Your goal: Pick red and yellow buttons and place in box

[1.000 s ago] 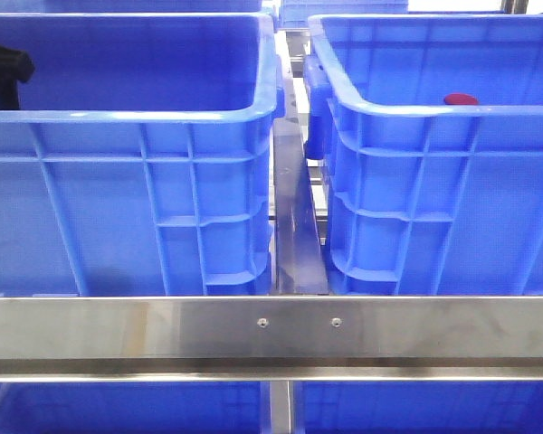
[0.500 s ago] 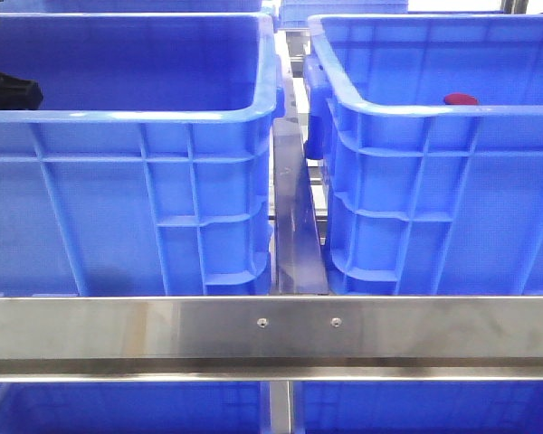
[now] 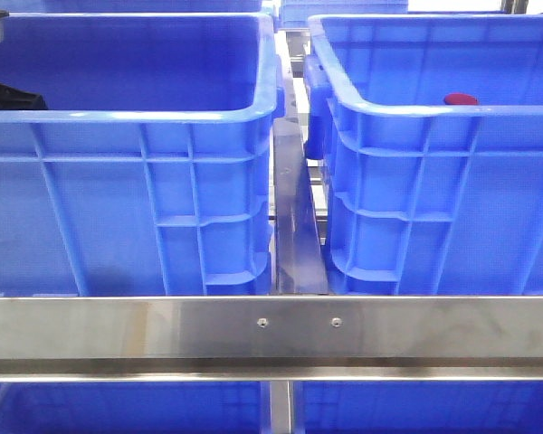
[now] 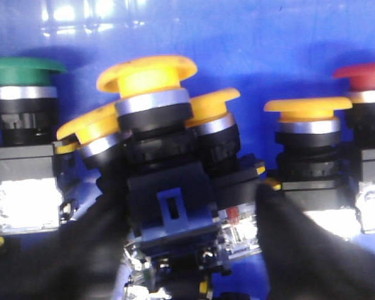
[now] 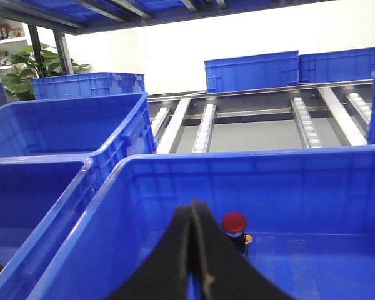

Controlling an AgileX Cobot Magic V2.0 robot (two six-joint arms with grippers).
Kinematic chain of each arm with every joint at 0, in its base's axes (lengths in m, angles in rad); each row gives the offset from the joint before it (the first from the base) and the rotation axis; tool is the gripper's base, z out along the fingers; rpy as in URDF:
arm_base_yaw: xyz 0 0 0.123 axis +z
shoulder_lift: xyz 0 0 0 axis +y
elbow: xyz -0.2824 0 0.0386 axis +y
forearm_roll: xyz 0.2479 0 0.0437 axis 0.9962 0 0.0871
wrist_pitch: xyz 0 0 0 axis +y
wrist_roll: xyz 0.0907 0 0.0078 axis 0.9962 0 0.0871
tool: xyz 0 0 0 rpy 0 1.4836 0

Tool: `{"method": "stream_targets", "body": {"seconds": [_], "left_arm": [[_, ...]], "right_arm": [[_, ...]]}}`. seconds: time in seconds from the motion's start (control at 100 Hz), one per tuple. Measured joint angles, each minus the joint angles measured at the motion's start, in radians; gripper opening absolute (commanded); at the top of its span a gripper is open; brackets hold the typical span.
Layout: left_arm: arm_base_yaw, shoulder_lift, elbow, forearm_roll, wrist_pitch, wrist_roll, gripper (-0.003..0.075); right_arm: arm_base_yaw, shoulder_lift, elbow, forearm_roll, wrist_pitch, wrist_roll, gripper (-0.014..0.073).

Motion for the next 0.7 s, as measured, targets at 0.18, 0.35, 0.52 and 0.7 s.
{"method": "stream_targets", "body": {"seconds": [0.18,0.35,0.52,0.7], "left_arm": [[0.002,0.0,0.0,0.006,0.0,0.0,-0.0016],[0.002,-0.026,0.0,0.006,0.014,-0.001,-0.0019],[-0.009,-0.132,0.0,0.006,0.047,-0.001,-0.0019],[-0.062,-0.287,0.0,0.006,0.109,-0.001,-0.0019]], "right_arm": [[0.0,0.0,0.0,0.0,0.0,0.0,-0.0068],[0.0,0.0,0.0,0.0,0.0,0.0,-0.0068],[0.0,0.0,0.0,0.0,0.0,0.0,-0.0068],[0.0,0.0,0.0,0.0,0.002,0.0,-0.0068]]}}
